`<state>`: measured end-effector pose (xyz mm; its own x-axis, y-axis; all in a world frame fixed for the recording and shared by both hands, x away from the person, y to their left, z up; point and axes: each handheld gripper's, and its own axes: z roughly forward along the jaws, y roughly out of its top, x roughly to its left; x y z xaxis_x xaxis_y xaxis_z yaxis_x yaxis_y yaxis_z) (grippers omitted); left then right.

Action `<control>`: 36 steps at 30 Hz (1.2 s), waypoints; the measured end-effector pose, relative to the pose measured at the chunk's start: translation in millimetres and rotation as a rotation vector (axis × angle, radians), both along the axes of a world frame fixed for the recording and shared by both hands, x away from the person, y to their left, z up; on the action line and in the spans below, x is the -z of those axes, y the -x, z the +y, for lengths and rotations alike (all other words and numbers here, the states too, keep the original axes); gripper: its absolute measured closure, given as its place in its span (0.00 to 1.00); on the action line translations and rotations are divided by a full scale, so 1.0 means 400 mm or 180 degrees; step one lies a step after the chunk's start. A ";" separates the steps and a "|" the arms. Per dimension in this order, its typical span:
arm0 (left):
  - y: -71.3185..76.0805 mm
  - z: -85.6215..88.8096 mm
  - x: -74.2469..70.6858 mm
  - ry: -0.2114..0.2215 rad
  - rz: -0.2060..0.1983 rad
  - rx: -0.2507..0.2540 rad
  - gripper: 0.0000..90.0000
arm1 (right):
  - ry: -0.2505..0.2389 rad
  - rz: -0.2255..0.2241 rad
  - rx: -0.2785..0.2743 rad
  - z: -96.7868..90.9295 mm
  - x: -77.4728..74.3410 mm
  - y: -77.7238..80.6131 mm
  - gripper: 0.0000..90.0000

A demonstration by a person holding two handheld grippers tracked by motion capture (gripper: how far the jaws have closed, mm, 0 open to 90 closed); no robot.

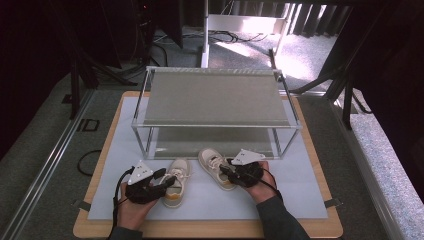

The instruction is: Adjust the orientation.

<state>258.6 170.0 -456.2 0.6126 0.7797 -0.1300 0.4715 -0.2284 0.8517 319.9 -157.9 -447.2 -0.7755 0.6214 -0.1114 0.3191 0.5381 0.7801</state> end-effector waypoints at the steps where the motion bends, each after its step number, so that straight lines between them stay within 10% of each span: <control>1: -0.002 -0.003 0.002 -0.0019 0.0019 0.0008 0.56 | 0.0001 -0.0007 0.0001 -0.001 0.000 -0.001 0.69; 18: -0.008 -0.004 0.010 0.0011 0.0101 0.0010 0.69 | 0.0079 -0.0081 0.0114 -0.016 -0.003 0.038 0.85; 36: -0.021 -0.108 0.011 0.0009 0.0076 0.0378 0.71 | 0.0224 -0.0261 0.0408 -0.056 -0.005 0.106 0.90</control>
<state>267.1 126.9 -460.6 0.6972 0.7015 -0.1478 0.4616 -0.2815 0.8412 277.3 -180.4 -445.1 -0.6770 0.7030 -0.2178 0.3255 0.5514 0.7681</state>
